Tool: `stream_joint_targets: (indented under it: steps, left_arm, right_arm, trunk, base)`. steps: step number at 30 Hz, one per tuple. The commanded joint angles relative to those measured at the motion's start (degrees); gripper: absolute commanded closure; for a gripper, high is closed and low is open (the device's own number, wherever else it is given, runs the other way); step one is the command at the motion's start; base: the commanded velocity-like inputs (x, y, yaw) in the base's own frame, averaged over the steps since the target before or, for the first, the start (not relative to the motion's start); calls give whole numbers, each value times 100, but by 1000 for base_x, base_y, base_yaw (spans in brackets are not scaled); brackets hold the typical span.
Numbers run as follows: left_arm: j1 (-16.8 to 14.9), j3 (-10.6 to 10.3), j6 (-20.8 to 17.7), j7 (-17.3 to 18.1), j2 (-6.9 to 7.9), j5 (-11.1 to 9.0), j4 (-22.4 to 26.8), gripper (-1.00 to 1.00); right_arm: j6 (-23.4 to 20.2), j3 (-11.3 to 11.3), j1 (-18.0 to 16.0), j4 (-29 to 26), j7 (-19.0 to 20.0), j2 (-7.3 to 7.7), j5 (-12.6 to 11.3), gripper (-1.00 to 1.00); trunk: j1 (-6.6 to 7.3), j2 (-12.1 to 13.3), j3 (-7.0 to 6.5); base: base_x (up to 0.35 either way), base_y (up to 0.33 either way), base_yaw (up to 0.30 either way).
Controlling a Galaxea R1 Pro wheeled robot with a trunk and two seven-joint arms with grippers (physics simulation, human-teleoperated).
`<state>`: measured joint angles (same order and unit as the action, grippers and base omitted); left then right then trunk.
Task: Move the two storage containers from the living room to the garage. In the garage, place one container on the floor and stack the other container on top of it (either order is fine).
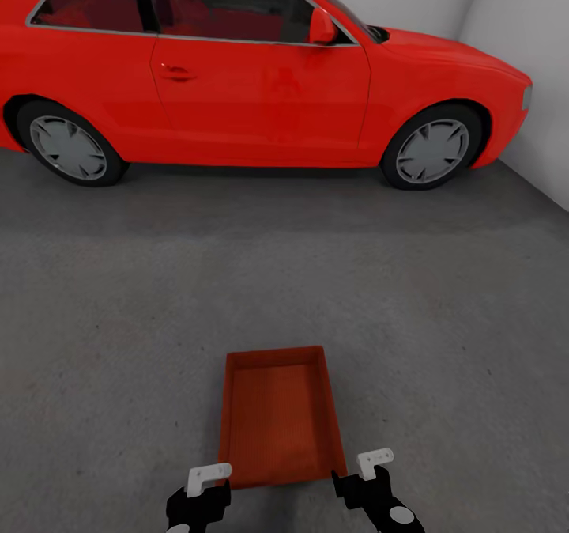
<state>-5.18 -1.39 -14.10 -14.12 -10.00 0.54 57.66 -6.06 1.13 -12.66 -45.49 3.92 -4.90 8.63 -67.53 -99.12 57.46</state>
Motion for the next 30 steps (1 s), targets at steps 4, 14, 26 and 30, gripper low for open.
stream_joint_targets:
  steps: [4,14,26,30]
  left_arm:
    - [-1,6,-31,-45,0,7,8,-100]
    - [-1,9,-18,-46,0,-173,1,-100]
    - [-1,329,661,-53,34,-439,-992,-100]
    - [-1,414,828,-49,40,-441,-1246,-100]
  right_arm:
    - [-28,-23,0,-8,21,14,68,-100]
    - [-19,-51,0,188,21,43,69,-100]
    - [56,-57,0,641,4,51,69,-100]
    - [256,-127,0,963,-43,71,69,-100]
  trunk:
    - [89,160,-69]
    - [309,561,-248]
    - [572,1042,-463]
    - [660,1203,-535]
  base:
    - [0,0,0]
    - [0,0,0]
    - [0,0,0]
    - [0,0,0]
